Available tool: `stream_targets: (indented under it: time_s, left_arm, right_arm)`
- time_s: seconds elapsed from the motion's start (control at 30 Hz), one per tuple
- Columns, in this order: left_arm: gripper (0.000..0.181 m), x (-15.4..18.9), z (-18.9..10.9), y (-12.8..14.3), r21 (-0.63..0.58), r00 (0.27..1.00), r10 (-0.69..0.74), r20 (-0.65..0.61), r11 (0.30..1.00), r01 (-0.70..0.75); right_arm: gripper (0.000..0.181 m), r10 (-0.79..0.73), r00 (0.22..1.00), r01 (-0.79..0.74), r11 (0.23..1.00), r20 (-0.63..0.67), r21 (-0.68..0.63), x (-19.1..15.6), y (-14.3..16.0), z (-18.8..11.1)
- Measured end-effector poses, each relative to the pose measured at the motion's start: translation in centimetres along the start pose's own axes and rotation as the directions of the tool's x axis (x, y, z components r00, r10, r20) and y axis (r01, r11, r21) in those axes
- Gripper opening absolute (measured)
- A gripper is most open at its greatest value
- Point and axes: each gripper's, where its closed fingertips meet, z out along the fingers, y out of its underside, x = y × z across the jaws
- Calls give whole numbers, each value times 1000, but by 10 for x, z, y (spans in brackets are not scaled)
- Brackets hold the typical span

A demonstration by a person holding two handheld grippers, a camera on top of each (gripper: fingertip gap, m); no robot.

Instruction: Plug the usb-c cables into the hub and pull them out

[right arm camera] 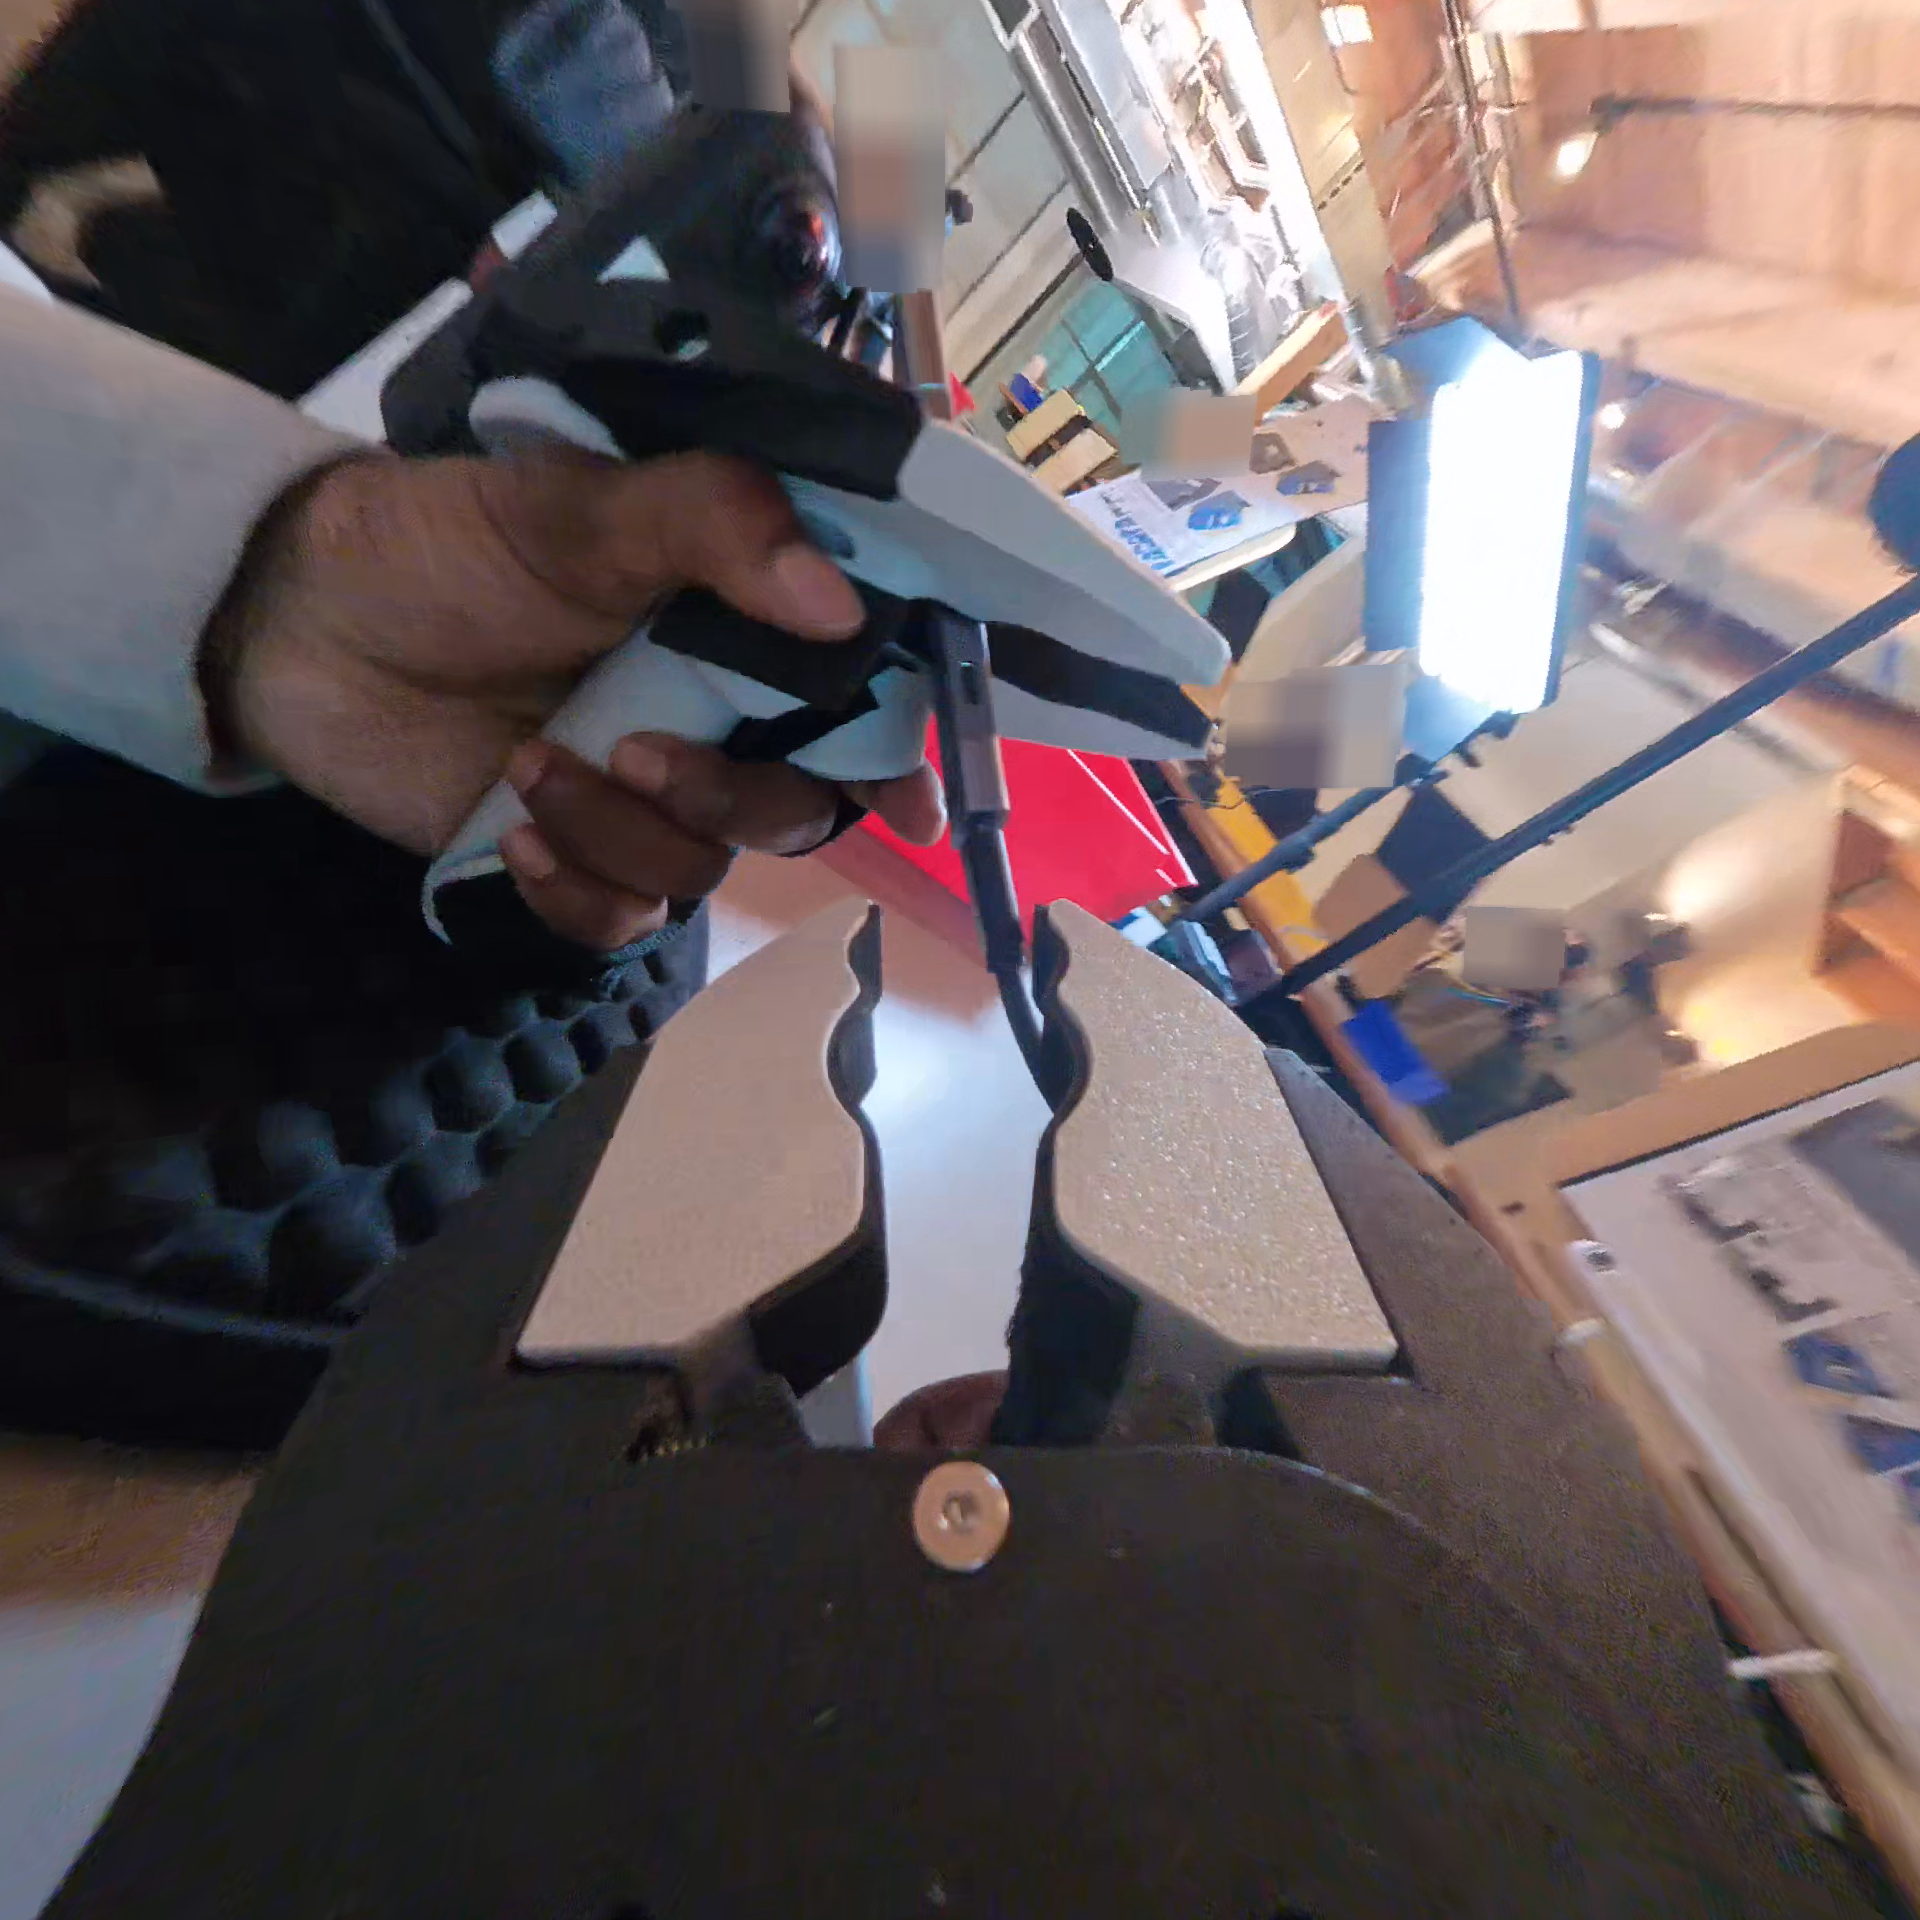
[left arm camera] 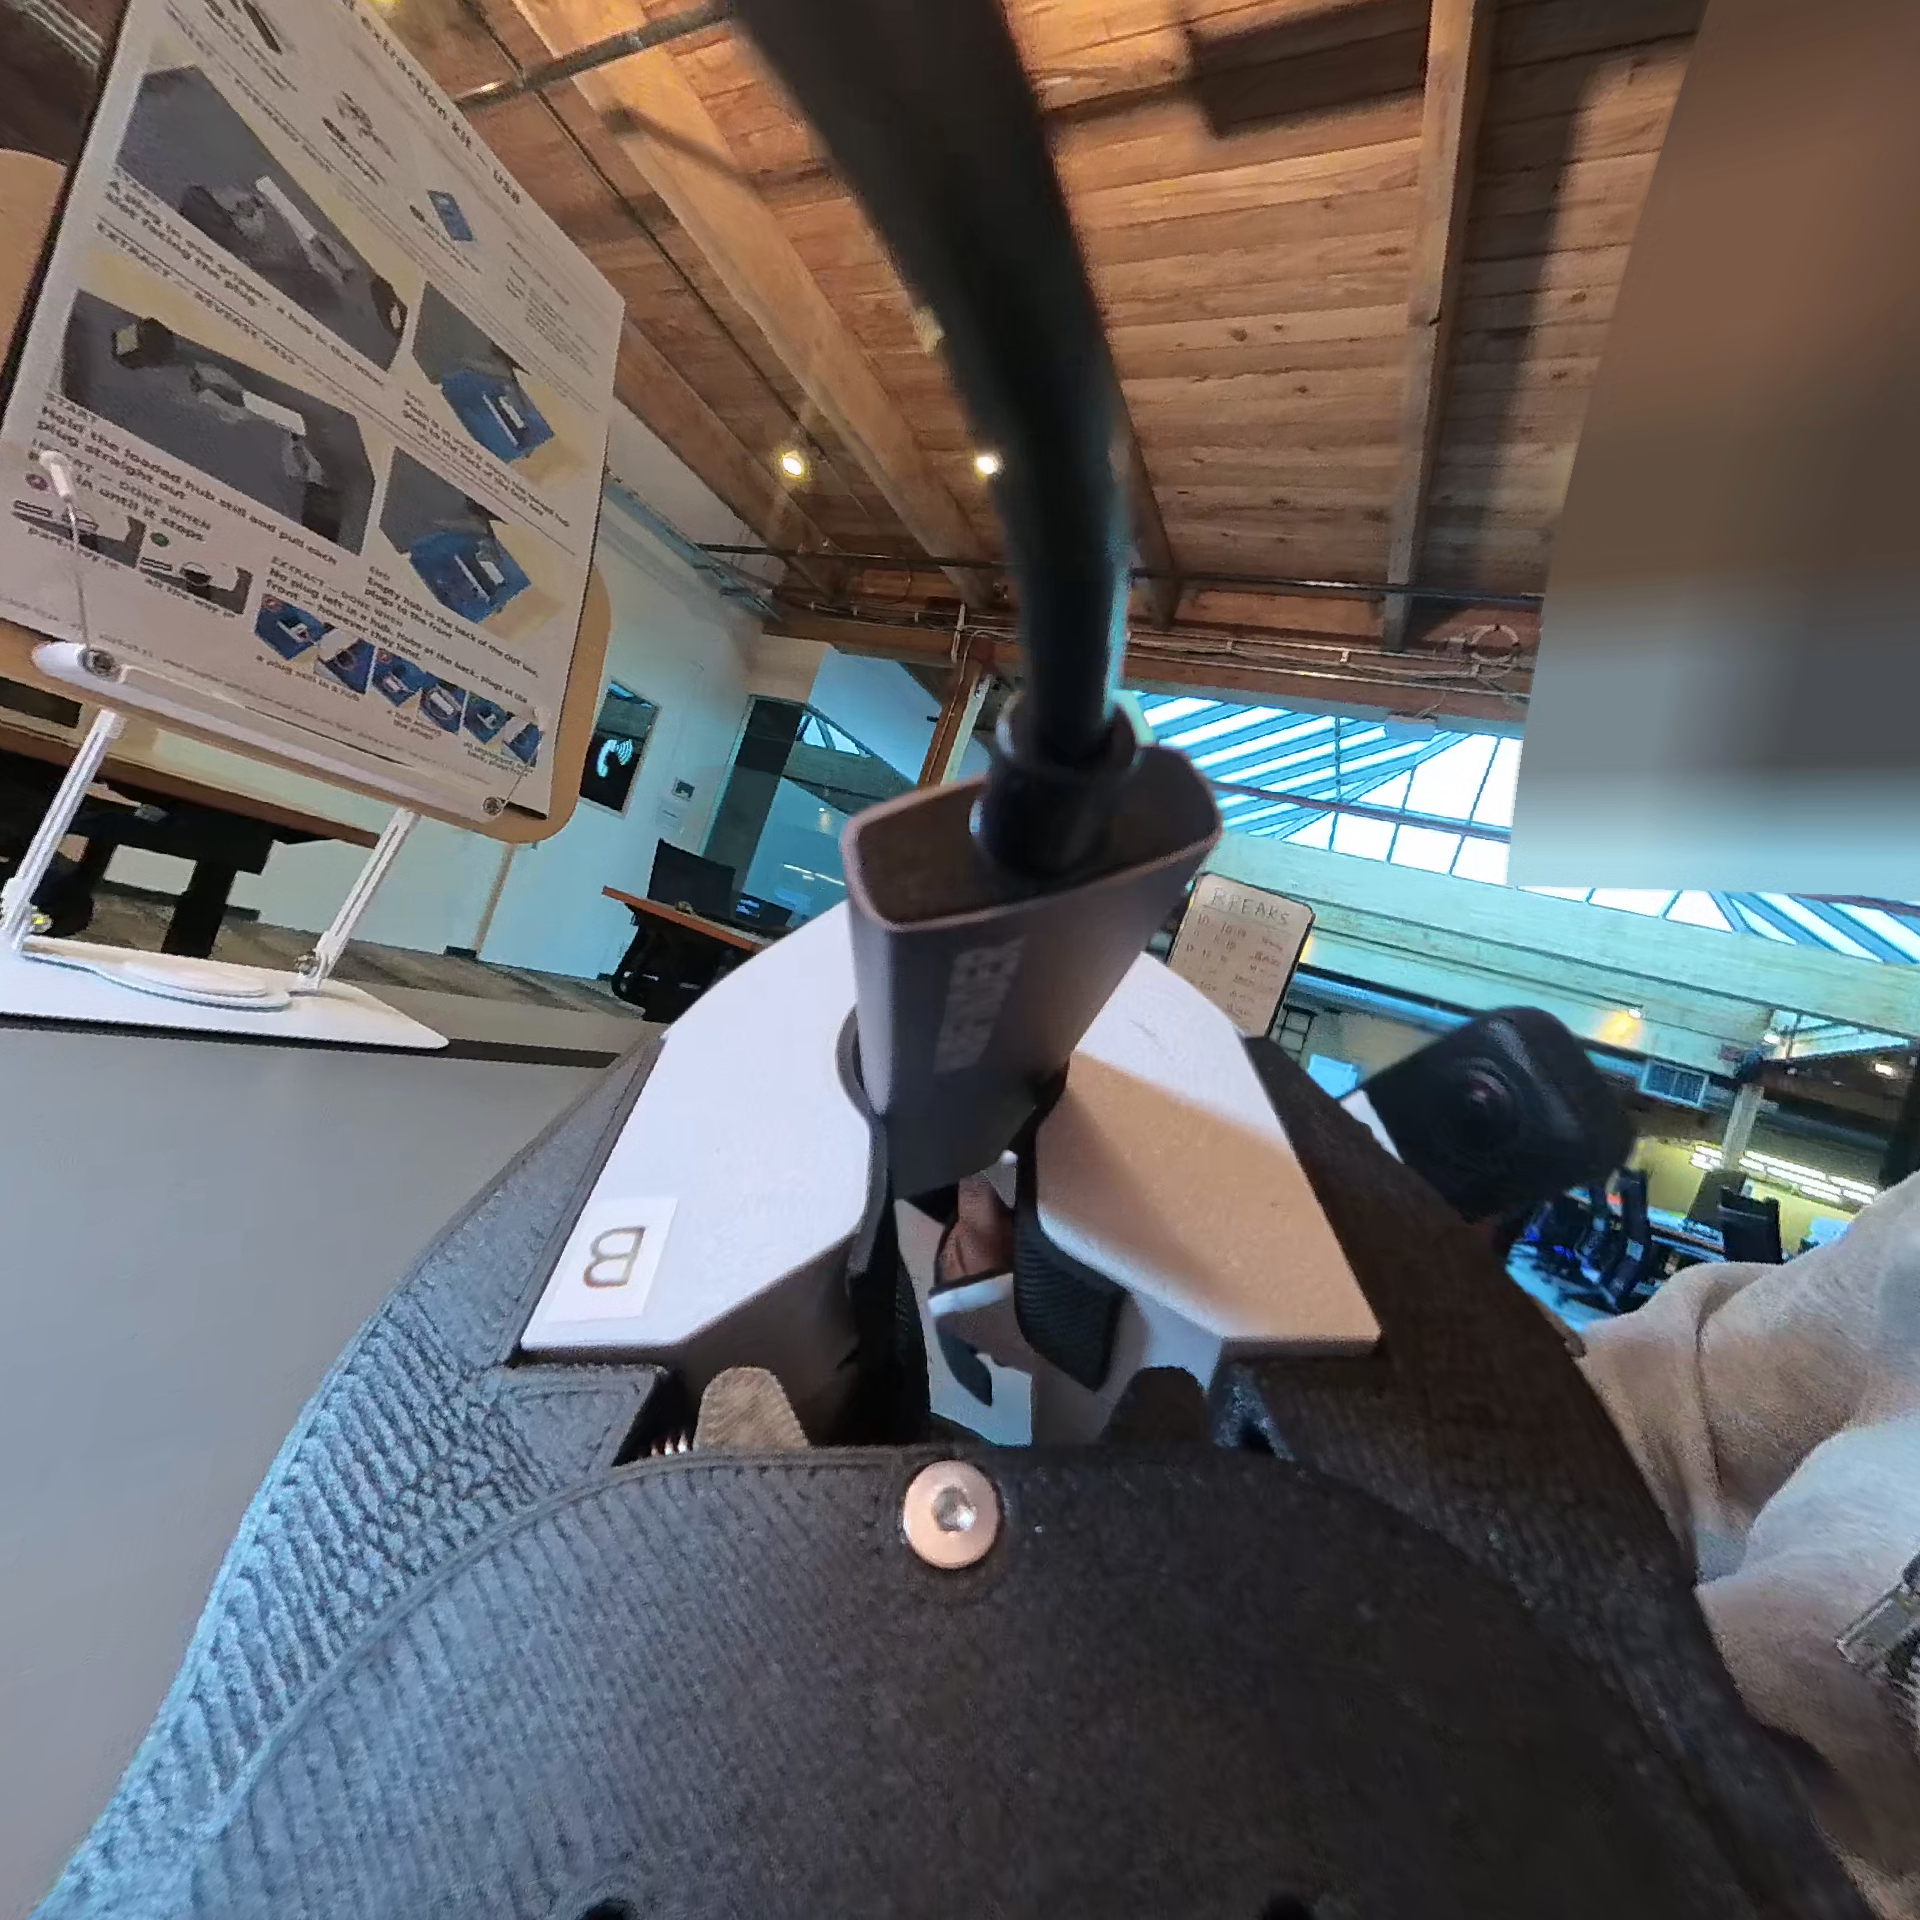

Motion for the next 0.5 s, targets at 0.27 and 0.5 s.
stream_targets:
  time_s: [0.27, 0.5]
  left_arm:
    - [20, 6, 3, 4, -24, 999, 49, -16, 998, -50]
    - [21, 4, 3, 5, -38, 998, 64, 8, 997, -63]
  right_arm:
    - [8, -78, 994, 75, 996, -76, -46, 8, 2, 1]
    - [8, -13, 997, 10, 999, -72, -37, 8, 0, 2]
